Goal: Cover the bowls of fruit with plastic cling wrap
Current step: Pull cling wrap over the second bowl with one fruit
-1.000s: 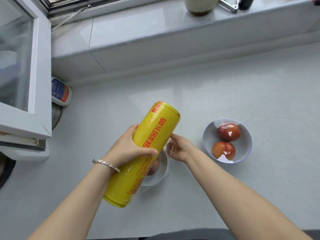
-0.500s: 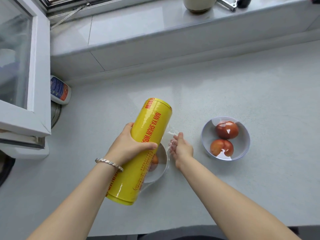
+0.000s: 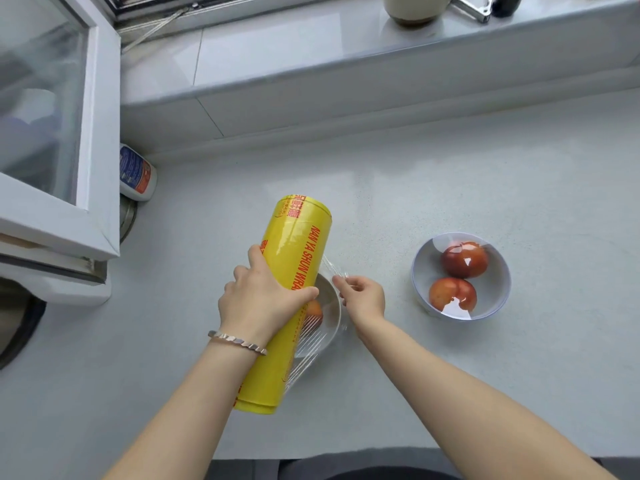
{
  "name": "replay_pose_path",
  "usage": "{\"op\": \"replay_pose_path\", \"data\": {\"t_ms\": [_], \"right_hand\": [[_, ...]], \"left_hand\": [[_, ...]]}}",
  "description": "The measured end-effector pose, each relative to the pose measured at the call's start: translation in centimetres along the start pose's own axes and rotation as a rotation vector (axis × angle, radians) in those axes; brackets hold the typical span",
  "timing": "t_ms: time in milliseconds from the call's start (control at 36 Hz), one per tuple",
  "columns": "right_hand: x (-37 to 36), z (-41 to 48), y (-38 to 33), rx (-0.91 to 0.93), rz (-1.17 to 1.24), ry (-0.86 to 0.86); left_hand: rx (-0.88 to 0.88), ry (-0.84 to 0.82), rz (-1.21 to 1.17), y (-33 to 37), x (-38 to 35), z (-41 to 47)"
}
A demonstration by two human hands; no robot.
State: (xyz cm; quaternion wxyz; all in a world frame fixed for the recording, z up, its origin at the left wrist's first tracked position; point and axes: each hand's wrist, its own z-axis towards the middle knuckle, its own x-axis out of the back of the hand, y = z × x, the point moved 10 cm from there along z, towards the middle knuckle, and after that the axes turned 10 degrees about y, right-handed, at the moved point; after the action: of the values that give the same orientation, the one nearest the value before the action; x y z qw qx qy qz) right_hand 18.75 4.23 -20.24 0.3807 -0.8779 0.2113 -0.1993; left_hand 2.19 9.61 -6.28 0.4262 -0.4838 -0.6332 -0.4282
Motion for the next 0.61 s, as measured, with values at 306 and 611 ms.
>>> {"op": "replay_pose_path", "data": {"t_ms": [306,611], "right_hand": [[-2.1,0.0,1.5,-0.057,-0.073,-0.018],[0.2,-1.6,-0.3,0.165,-0.214,0.048]], "left_hand": [[0.064,0.085,0.007,-2.1,0.7,-0.5],[0.07,0.069,-0.033,-2.7,0.6,-0.4]]}}
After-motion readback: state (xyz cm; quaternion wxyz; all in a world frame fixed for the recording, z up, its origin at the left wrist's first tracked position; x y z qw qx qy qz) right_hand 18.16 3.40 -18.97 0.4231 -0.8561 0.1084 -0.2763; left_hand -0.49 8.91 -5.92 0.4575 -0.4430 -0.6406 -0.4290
